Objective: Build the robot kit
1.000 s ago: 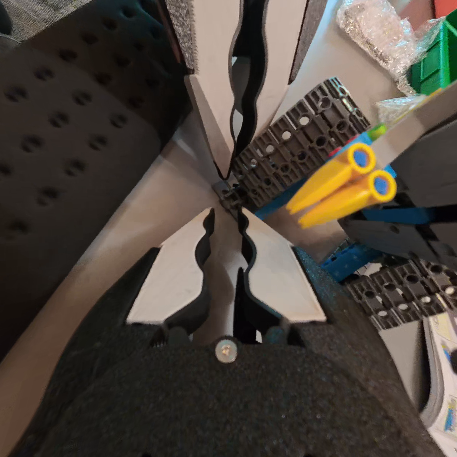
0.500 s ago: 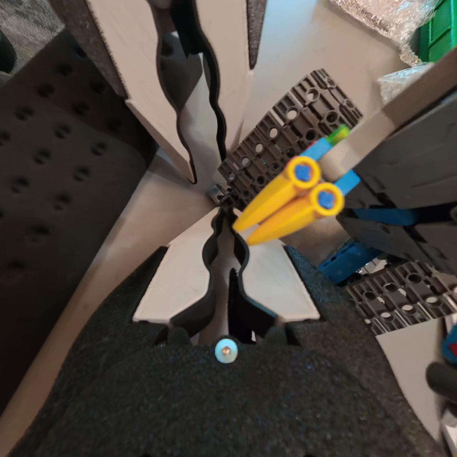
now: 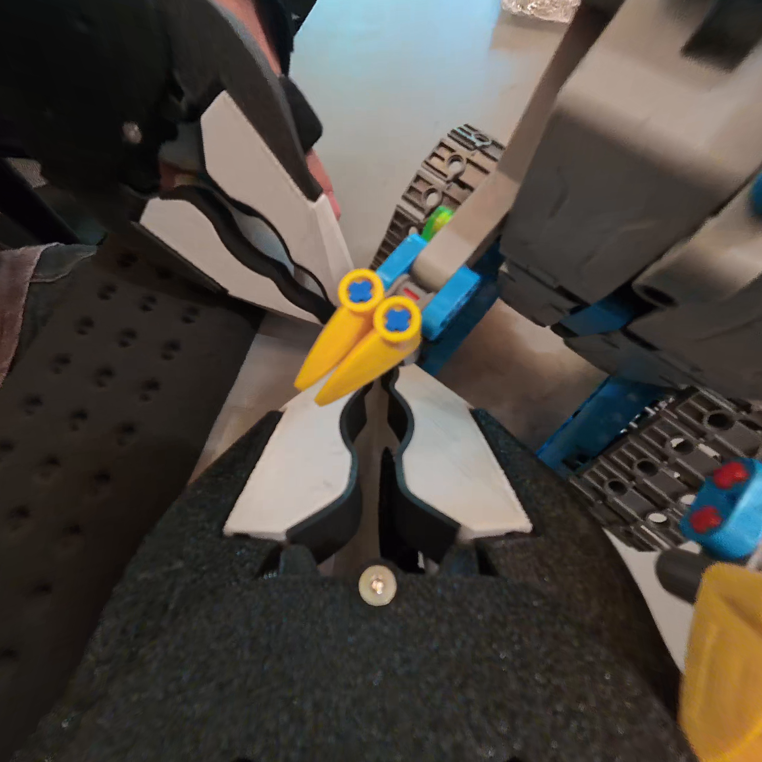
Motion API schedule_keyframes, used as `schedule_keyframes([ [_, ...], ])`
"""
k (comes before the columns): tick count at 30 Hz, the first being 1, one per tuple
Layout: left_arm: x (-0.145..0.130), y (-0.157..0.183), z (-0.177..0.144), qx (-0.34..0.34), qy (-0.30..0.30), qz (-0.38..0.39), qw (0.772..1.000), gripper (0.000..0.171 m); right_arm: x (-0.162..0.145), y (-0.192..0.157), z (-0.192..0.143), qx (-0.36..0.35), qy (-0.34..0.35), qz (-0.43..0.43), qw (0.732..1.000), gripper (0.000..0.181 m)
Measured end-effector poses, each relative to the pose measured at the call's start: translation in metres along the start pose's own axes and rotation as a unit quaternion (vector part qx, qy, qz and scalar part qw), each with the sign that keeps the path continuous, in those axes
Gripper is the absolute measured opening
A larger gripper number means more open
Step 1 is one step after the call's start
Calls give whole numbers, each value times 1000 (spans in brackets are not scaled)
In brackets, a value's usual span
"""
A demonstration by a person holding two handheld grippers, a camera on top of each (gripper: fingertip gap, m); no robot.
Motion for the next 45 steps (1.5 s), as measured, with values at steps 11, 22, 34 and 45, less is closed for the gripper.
schedule_keyframes([
  [11,1,5,7,85,22,47,995,4,-4,8,-2,12,24,48,998,2],
  [22,-12,-9,-2,-2,70,6,997,3,1,19,-13,44,100,36,993,29],
  [34,-16,-17,-4,-53,96,-57,992,2,2,22,-6,45,45,44,997,3],
  [45,-17,-20,-6,-59,98,-86,990,2,4,20,-2,6,22,44,999,1],
])
Point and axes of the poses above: each gripper's, where its closed fingertips meet, z out along the fingers, x out of its top, y = z × x across the jaws, the point moved 8 cm from there along -z, back along the fingers, and after that the axes turned 5 degrees about -z, right-handed, at the moved point
